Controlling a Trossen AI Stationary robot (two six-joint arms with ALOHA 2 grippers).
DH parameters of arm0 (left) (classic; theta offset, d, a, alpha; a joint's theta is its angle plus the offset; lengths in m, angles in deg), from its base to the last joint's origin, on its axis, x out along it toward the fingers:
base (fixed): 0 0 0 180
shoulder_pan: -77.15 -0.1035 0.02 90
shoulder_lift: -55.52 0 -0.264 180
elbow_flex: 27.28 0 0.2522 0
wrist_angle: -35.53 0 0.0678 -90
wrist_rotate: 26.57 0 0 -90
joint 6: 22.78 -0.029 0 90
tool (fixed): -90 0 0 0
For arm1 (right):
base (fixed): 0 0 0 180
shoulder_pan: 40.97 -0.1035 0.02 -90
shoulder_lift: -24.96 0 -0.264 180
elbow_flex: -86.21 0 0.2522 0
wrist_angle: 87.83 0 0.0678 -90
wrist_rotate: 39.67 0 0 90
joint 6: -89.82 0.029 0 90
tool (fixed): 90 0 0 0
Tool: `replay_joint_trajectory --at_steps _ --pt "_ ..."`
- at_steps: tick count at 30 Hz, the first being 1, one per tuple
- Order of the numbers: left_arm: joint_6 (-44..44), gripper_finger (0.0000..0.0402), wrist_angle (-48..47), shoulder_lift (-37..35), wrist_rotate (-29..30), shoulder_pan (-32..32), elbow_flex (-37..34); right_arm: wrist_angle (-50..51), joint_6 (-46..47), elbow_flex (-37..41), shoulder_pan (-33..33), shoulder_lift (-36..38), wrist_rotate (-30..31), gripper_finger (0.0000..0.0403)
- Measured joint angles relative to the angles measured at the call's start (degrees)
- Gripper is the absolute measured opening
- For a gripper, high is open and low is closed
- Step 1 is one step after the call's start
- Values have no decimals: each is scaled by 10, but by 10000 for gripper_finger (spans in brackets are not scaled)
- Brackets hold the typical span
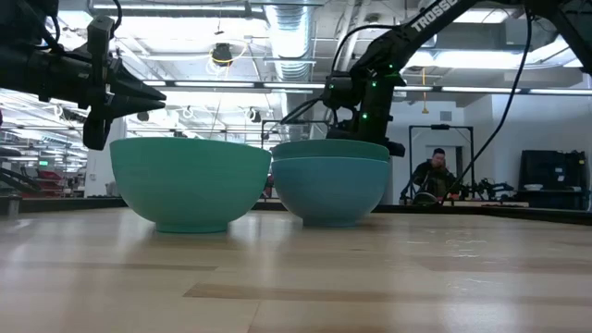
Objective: Nest bowls inside each other
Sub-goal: Stack the right black bowl on top of the green bowl
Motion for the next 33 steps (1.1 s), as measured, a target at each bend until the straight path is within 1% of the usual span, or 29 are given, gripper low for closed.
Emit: replay_joint_trajectory --at_steps 3,5,9,15,17,20,24,28,33 --pt "0 41 0 0 0 0 0 -2 -8 -1 0 0 -1 28" --pt "0 41 0 0 0 0 0 -3 -8 -2 0 2 -3 15" --pt "0 41 0 0 0 0 0 12 -5 -5 -1 2 -2 28" --pt "0 41 0 0 2 0 0 51 -17 -41 -5 8 5 10" --pt "0 41 0 0 2 0 0 55 -17 -64 -4 9 5 12" --pt "0 41 0 0 2 0 0 97 -21 -104 -3 10 5 15" --pt "-4 41 0 0 3 0 0 122 -29 -153 -6 10 4 13" --pt "-4 41 0 0 4 0 0 174 -30 -186 -18 11 -1 18" --pt "-4 41 -3 0 6 0 0 224 -26 -188 -56 20 -9 19"
